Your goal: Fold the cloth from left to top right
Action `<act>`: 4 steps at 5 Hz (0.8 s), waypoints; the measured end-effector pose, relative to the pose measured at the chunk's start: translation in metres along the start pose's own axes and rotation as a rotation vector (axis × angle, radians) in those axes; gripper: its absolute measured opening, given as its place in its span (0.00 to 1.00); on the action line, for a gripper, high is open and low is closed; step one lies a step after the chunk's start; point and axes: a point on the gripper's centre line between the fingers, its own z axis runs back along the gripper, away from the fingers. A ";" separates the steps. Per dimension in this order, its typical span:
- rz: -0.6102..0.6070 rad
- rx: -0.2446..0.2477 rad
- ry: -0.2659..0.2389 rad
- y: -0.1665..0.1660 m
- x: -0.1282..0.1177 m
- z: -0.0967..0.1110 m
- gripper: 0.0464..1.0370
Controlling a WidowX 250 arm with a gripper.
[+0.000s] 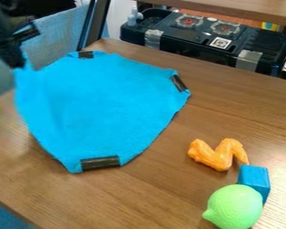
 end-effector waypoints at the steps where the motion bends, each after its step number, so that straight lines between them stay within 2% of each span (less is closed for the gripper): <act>1: 0.009 -0.012 0.036 -0.031 0.001 -0.006 0.01; 3: -0.023 -0.026 0.070 -0.097 -0.015 -0.026 0.01; 4: -0.042 -0.037 0.061 -0.123 -0.025 -0.029 0.01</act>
